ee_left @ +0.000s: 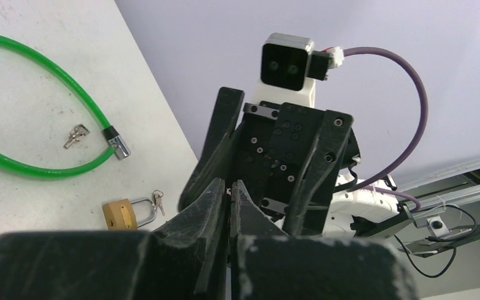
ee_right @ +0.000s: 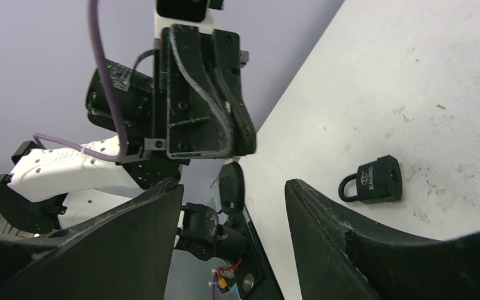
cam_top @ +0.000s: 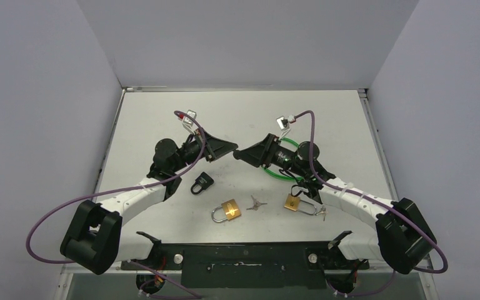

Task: Unlock with the key

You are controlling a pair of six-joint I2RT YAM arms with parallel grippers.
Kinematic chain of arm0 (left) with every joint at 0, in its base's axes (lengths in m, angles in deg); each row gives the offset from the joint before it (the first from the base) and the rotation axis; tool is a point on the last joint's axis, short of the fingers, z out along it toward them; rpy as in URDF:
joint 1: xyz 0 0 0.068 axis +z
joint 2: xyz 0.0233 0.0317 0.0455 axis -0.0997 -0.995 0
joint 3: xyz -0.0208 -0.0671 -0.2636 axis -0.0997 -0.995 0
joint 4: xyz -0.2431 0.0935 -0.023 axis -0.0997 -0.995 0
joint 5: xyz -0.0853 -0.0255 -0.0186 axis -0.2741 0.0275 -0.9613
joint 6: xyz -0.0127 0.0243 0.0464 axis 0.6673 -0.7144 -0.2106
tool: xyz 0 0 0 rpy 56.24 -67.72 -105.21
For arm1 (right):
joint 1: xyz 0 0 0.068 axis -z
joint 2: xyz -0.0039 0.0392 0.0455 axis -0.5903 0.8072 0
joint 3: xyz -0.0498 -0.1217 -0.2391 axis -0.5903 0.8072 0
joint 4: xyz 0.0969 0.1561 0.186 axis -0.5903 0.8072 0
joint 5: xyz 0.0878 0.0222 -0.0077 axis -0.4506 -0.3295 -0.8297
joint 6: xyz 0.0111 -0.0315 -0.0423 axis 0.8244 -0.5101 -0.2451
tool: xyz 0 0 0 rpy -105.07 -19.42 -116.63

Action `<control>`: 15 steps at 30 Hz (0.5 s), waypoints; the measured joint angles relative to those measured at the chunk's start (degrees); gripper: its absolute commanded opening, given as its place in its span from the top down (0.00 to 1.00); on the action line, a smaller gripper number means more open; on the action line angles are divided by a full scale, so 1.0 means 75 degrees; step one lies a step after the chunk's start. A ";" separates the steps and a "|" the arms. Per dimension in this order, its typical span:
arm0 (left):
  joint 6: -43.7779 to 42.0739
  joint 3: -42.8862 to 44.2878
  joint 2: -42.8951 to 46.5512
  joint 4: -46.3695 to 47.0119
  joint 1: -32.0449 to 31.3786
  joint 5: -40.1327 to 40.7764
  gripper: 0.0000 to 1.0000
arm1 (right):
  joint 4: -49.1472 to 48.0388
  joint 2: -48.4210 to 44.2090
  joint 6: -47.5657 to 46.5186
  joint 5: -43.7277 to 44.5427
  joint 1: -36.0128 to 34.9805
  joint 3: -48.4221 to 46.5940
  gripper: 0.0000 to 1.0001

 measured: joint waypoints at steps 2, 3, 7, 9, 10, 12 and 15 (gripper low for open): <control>0.0067 -0.0003 0.0000 0.0085 -0.0012 0.0003 1.00 | 0.0239 0.0012 -0.0076 0.0052 -0.0020 0.0000 0.44; 0.0093 0.0000 0.0000 0.0122 -0.0012 0.0006 1.00 | 0.0315 0.0032 -0.0102 0.0052 -0.0047 0.0000 0.50; 0.0128 0.0000 0.0000 0.0213 -0.0012 0.0038 1.00 | 0.0318 0.0219 -0.0076 0.0029 -0.0122 -0.0009 0.67; 0.0128 -0.0003 -0.0017 0.0178 -0.0009 0.0082 1.00 | 0.0093 0.0289 -0.0006 0.0003 -0.0163 -0.0012 0.72; 0.0137 -0.0003 -0.0020 0.0184 -0.0009 0.0085 1.00 | -0.0020 0.0300 0.0058 -0.0023 -0.0166 -0.0012 0.75; 0.0166 -0.0003 -0.0020 0.0242 -0.0012 0.0085 1.00 | -0.0242 0.0315 0.0154 -0.0044 -0.0166 -0.0012 0.83; 0.0192 -0.0003 -0.0020 0.0306 -0.0012 0.0087 1.00 | -0.0539 0.0408 0.0338 -0.0076 -0.0166 -0.0009 0.96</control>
